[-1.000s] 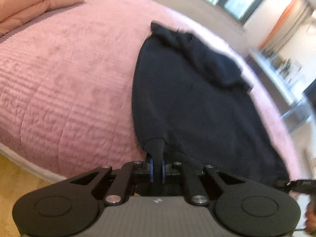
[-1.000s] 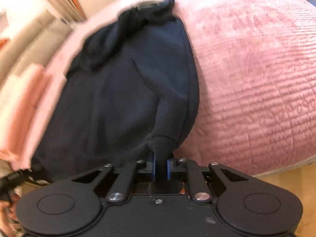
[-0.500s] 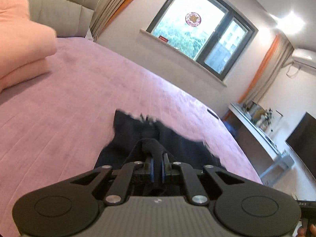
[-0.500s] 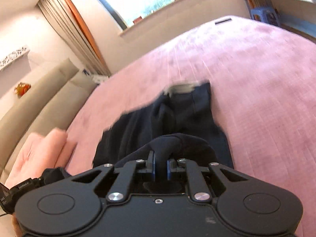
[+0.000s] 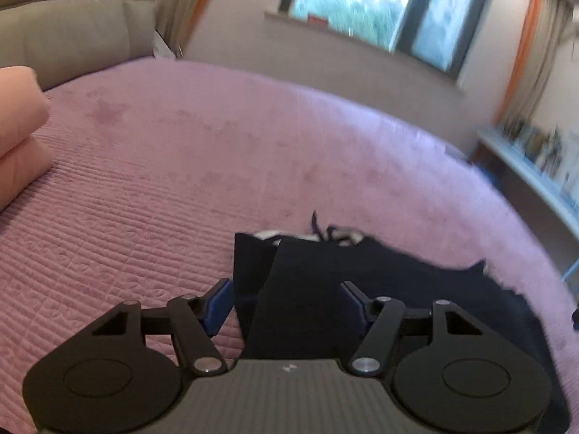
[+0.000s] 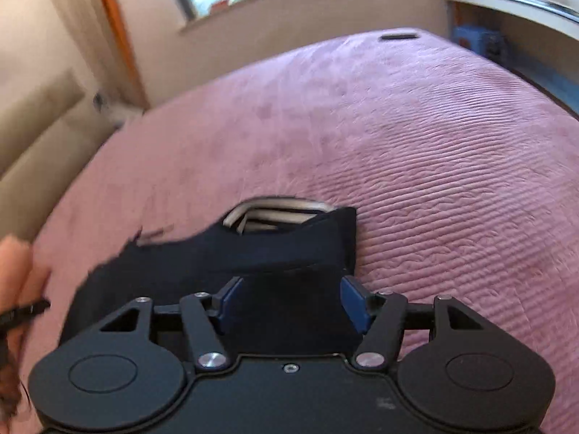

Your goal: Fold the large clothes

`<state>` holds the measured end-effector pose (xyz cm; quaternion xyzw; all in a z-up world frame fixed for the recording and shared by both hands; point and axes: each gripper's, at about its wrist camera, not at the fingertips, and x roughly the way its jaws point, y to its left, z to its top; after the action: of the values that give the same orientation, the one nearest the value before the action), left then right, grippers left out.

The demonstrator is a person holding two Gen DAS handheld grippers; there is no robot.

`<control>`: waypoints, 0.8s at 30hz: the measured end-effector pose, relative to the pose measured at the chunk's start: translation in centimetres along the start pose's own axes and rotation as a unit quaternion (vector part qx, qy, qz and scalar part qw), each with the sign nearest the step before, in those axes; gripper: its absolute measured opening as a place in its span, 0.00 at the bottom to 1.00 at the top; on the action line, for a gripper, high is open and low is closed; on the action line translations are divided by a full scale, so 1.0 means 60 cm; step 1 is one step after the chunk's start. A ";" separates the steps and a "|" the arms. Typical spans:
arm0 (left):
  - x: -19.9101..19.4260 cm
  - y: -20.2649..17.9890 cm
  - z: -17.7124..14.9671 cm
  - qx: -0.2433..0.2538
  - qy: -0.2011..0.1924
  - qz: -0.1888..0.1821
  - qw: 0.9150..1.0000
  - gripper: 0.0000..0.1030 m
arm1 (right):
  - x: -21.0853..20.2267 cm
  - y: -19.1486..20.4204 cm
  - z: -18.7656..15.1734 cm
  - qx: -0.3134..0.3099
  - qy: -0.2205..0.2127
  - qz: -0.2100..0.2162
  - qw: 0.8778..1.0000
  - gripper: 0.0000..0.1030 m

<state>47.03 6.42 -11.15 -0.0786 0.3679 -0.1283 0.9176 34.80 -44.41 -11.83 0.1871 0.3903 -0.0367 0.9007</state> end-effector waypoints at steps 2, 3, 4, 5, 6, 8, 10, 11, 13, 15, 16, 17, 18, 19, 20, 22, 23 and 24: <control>0.025 -0.004 0.016 0.009 0.028 0.002 1.000 0.64 | 0.024 0.003 0.021 -0.025 0.012 -0.003 1.000 0.71; 0.032 -0.006 0.022 0.014 0.034 0.006 0.999 0.65 | 0.035 0.001 0.028 -0.035 0.014 -0.005 0.999 0.71; 0.038 -0.002 0.024 0.019 0.037 0.009 0.999 0.65 | 0.052 -0.002 0.038 -0.043 0.019 -0.008 0.999 0.71; 0.047 -0.002 0.030 0.023 0.041 0.015 0.999 0.66 | 0.070 -0.004 0.047 -0.045 0.026 -0.007 0.999 0.71; 0.050 0.000 0.034 0.022 0.047 0.019 0.998 0.66 | 0.091 -0.011 0.056 -0.039 0.037 0.000 0.999 0.71; 0.068 0.004 0.043 0.010 0.054 0.027 0.998 0.66 | 0.124 -0.025 0.070 -0.021 0.060 0.014 0.998 0.71; 0.081 0.005 0.047 -0.006 0.060 0.033 0.998 0.66 | 0.146 -0.037 0.078 -0.010 0.067 0.015 0.998 0.71; 0.091 0.011 0.051 -0.018 0.065 0.033 0.997 0.66 | 0.157 -0.046 0.080 -0.003 0.074 0.015 0.997 0.71; 0.112 0.023 0.053 -0.036 0.076 0.027 0.996 0.66 | 0.174 -0.058 0.079 0.018 0.090 0.020 0.996 0.71; 0.131 0.038 0.055 -0.061 0.087 0.012 0.994 0.66 | 0.189 -0.064 0.075 0.037 0.110 0.039 0.992 0.69; 0.142 0.043 0.056 -0.070 0.092 -0.002 0.993 0.66 | 0.196 -0.062 0.074 0.039 0.115 0.041 0.992 0.64; 0.155 0.048 0.059 -0.079 0.098 -0.019 0.992 0.65 | 0.197 -0.055 0.073 0.033 0.113 0.039 0.992 0.57; 0.166 0.050 0.061 -0.085 0.107 -0.033 0.990 0.63 | 0.197 -0.048 0.074 0.021 0.113 0.040 0.993 0.37; 0.179 0.050 0.063 -0.090 0.119 -0.050 0.988 0.62 | 0.195 -0.037 0.074 0.003 0.111 0.033 0.993 0.20; 0.188 0.048 0.064 -0.093 0.129 -0.066 0.985 0.56 | 0.190 -0.025 0.073 -0.015 0.105 0.021 0.994 0.17; 0.197 0.034 0.064 -0.075 0.139 -0.062 0.986 0.32 | 0.175 -0.002 0.066 -0.050 0.093 -0.001 0.994 0.11; 0.198 0.022 0.062 -0.050 0.138 -0.056 0.988 0.11 | 0.161 0.014 0.059 -0.076 0.083 -0.017 0.994 0.10; 0.194 0.011 0.058 -0.031 0.133 -0.049 0.989 0.10 | 0.149 0.028 0.053 -0.096 0.073 -0.028 0.992 0.09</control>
<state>57.67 3.78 -16.43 -0.1073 0.4864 -0.1709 0.8501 43.54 -43.32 -15.76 0.0912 0.4615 -0.0110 0.8824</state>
